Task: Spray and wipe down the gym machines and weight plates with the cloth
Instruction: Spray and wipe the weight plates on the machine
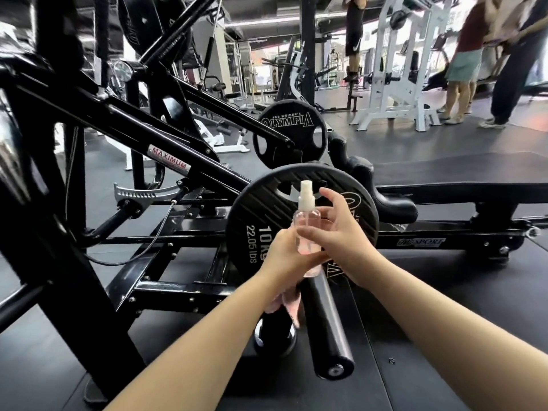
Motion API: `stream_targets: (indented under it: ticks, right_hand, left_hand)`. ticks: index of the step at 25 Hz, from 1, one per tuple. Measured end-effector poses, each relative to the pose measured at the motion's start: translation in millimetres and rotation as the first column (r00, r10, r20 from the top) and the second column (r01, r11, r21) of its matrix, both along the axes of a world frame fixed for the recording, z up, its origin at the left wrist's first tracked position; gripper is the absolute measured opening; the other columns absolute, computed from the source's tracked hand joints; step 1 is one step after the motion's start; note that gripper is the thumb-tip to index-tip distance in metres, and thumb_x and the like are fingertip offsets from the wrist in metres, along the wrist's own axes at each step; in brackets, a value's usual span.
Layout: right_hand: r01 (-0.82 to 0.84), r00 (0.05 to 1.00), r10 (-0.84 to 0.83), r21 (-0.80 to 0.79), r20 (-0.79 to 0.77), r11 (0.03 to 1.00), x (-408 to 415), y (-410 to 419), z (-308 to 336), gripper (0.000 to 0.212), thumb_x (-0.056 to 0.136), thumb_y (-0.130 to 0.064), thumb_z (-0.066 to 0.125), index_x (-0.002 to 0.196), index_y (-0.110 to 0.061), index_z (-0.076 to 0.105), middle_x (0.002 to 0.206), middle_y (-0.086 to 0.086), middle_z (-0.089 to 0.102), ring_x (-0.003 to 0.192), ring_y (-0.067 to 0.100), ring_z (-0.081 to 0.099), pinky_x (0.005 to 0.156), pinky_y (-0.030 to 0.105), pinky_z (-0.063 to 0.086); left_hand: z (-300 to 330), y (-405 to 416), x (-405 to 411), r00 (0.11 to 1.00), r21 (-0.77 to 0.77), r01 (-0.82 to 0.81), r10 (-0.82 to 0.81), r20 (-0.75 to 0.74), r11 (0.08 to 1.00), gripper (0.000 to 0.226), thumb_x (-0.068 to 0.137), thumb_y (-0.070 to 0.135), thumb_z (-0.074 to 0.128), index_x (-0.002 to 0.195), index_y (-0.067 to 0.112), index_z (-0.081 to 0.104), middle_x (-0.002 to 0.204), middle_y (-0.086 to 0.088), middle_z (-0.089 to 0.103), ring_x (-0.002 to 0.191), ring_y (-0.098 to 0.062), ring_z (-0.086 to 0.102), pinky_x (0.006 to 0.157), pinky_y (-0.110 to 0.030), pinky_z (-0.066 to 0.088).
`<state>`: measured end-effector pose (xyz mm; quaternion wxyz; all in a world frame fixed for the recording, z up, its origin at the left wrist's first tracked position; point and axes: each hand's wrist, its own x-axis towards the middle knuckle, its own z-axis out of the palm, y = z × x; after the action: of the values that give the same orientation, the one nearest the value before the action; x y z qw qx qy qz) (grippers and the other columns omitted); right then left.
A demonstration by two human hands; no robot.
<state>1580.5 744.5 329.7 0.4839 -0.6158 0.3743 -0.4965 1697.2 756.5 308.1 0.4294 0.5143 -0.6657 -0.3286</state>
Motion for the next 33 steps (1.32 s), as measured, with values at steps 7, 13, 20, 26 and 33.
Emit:
stream_targets:
  ticks: [7, 13, 20, 26, 33]
  right_hand:
    - [-0.112, 0.967, 0.173, 0.298, -0.187, 0.948, -6, -7, -9, 0.025, 0.097, -0.033, 0.047, 0.114, -0.019, 0.058, 0.103, -0.001, 0.062, 0.096, 0.012, 0.060, 0.078, 0.024, 0.047]
    - [0.071, 0.997, -0.066, 0.285, -0.028, 0.956, -6, -18, -24, 0.013, 0.095, -0.019, 0.053, 0.089, -0.014, 0.062, 0.079, 0.006, 0.063, 0.070, 0.017, 0.059, 0.066, 0.032, 0.050]
    - [0.309, 0.911, -0.363, 0.262, 0.196, 0.914, -57, -32, 14, 0.017, 0.095, -0.022, 0.052, 0.084, -0.016, 0.064, 0.078, 0.003, 0.066, 0.071, 0.018, 0.061, 0.064, 0.032, 0.052]
    - [0.372, 0.903, -0.406, 0.217, 0.140, 0.902, -79, -32, 9, 0.018, 0.096, -0.023, 0.051, 0.085, -0.018, 0.064, 0.085, 0.004, 0.066, 0.075, 0.020, 0.062, 0.065, 0.035, 0.052]
    - [0.555, 0.824, -0.562, 0.093, 0.078, 0.827, -105, -33, 0, 0.020, 0.095, -0.020, 0.052, 0.077, -0.018, 0.061, 0.079, 0.002, 0.061, 0.075, 0.016, 0.057, 0.072, 0.036, 0.049]
  left_hand:
    - [8, 14, 17, 0.945, 0.132, 0.135, -0.088, -0.315, 0.982, 0.018, 0.089, 0.000, 0.055, 0.103, 0.010, 0.061, 0.077, 0.005, 0.067, 0.070, -0.005, 0.064, 0.064, -0.015, 0.049]
    - [17, 7, 28, 0.953, 0.045, -0.026, 0.039, -0.300, 0.999, 0.016, 0.079, 0.011, 0.067, 0.083, 0.012, 0.052, 0.079, -0.005, 0.052, 0.061, -0.001, 0.055, 0.059, -0.017, 0.045]
    - [23, -5, 55, 0.983, 0.014, -0.154, 0.152, 0.105, 0.988, 0.099, 0.078, -0.002, 0.059, 0.141, 0.051, 0.004, 0.092, -0.006, 0.050, 0.080, -0.017, 0.055, 0.076, -0.024, 0.047]
    - [18, -15, 53, 0.950, -0.280, -0.215, 0.266, 0.162, 0.936, 0.057, 0.085, 0.017, 0.064, 0.134, 0.032, 0.039, 0.083, -0.004, 0.055, 0.067, -0.013, 0.053, 0.071, -0.022, 0.047]
    - [32, -21, 46, 0.845, -0.345, -0.089, 0.254, 0.470, 0.934, 0.066, 0.077, 0.007, 0.054, 0.135, 0.024, 0.027, 0.079, 0.010, 0.046, 0.068, -0.016, 0.050, 0.061, -0.027, 0.043]
